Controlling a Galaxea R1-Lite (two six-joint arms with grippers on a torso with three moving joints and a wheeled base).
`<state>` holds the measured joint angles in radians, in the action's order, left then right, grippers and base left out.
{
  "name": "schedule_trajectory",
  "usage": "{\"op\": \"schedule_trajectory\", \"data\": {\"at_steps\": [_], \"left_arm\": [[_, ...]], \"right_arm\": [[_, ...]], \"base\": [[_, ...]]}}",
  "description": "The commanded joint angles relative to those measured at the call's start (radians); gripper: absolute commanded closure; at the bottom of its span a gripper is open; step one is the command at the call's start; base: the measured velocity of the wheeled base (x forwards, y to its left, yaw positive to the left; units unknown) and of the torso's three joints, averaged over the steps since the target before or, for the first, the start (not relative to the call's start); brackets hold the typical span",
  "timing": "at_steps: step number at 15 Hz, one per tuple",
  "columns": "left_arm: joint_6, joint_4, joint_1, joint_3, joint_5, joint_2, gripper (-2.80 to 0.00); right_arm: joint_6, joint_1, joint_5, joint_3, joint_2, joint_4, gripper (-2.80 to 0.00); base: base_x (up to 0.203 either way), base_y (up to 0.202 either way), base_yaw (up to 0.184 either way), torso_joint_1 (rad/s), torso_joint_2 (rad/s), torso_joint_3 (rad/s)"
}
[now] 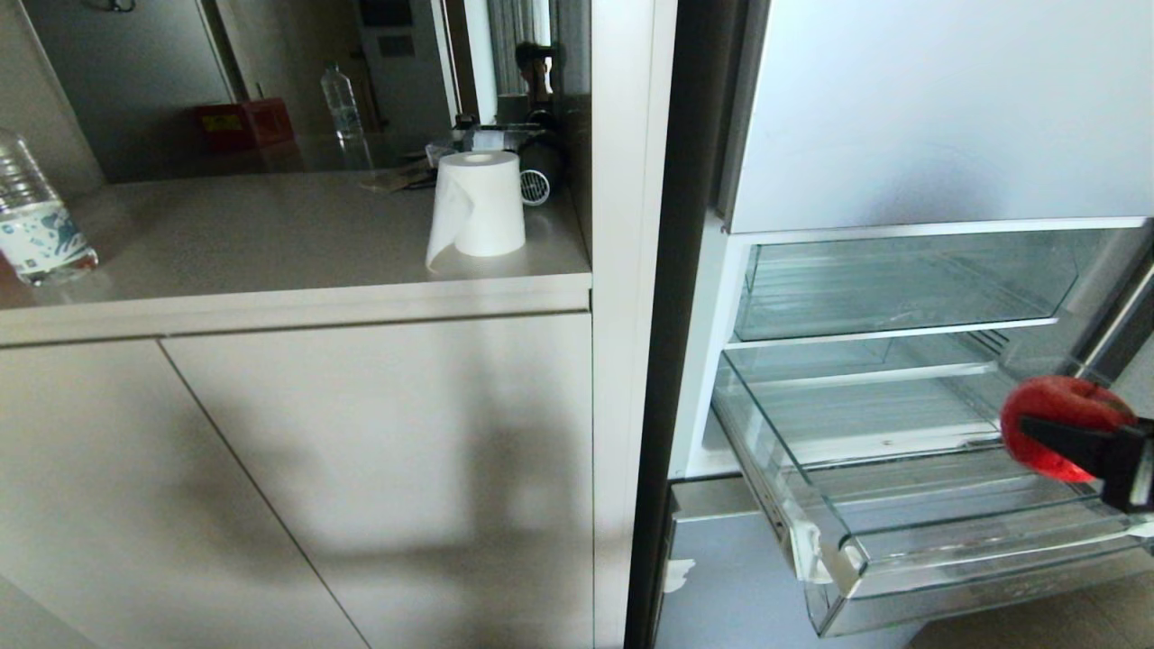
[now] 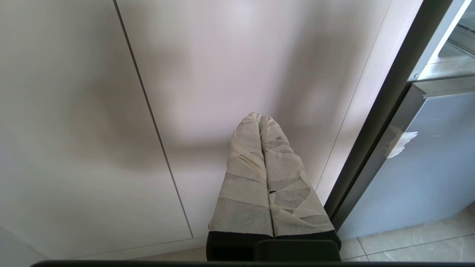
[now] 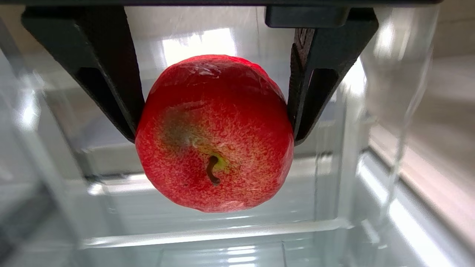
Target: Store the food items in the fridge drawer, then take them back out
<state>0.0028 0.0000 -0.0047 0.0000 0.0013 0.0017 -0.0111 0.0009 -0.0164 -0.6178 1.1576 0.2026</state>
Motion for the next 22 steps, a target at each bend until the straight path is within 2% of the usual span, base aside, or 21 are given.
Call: {"op": "schedule_trajectory", "data": {"at_steps": [1, 3, 5, 12, 13, 16, 19, 20, 21, 22], "left_arm": [[0.0, 0.0, 0.0, 0.0, 0.0, 0.001, 0.0], [0.0, 0.0, 0.0, 0.0, 0.0, 0.001, 0.0], [0.0, 0.0, 0.0, 0.0, 0.0, 0.001, 0.0], [0.0, 0.0, 0.0, 0.0, 0.0, 0.001, 0.0], [0.0, 0.0, 0.0, 0.0, 0.0, 0.001, 0.0], [0.0, 0.0, 0.0, 0.0, 0.0, 0.001, 0.0], [0.0, 0.0, 0.0, 0.0, 0.0, 0.0, 0.0], [0.0, 0.0, 0.0, 0.0, 0.0, 0.0, 0.0], [0.0, 0.0, 0.0, 0.0, 0.0, 0.001, 0.0], [0.0, 0.0, 0.0, 0.0, 0.0, 0.001, 0.0]], "right_arm": [[-0.01, -0.002, 0.0, -0.141, 0.306, 0.005, 0.0], [-0.029, -0.004, -0.001, -0.261, 0.444, 0.008, 0.0], [-0.039, -0.005, 0.0, -0.32, 0.531, 0.012, 0.0], [-0.073, -0.004, 0.003, -0.365, 0.679, 0.018, 0.0], [-0.073, -0.004, 0.003, -0.365, 0.691, 0.02, -2.8], [-0.079, -0.004, 0.004, -0.359, 0.68, 0.02, -2.8], [-0.109, -0.004, 0.008, -0.326, 0.551, 0.018, -2.8], [-0.119, -0.004, 0.009, -0.303, 0.482, 0.018, -1.92], [-0.125, -0.005, 0.009, -0.274, 0.398, 0.018, 0.0], [-0.129, -0.007, 0.009, -0.24, 0.305, 0.018, 0.0]], "base": [[0.0, 0.0, 0.0, 0.0, 0.0, 0.0], [0.0, 0.0, 0.0, 0.0, 0.0, 0.0], [0.0, 0.0, 0.0, 0.0, 0.0, 0.0], [0.0, 0.0, 0.0, 0.0, 0.0, 0.0], [0.0, 0.0, 0.0, 0.0, 0.0, 0.0], [0.0, 0.0, 0.0, 0.0, 0.0, 0.0], [0.0, 0.0, 0.0, 0.0, 0.0, 0.0], [0.0, 0.0, 0.0, 0.0, 0.0, 0.0], [0.0, 0.0, 0.0, 0.0, 0.0, 0.0], [0.0, 0.0, 0.0, 0.0, 0.0, 0.0]]}}
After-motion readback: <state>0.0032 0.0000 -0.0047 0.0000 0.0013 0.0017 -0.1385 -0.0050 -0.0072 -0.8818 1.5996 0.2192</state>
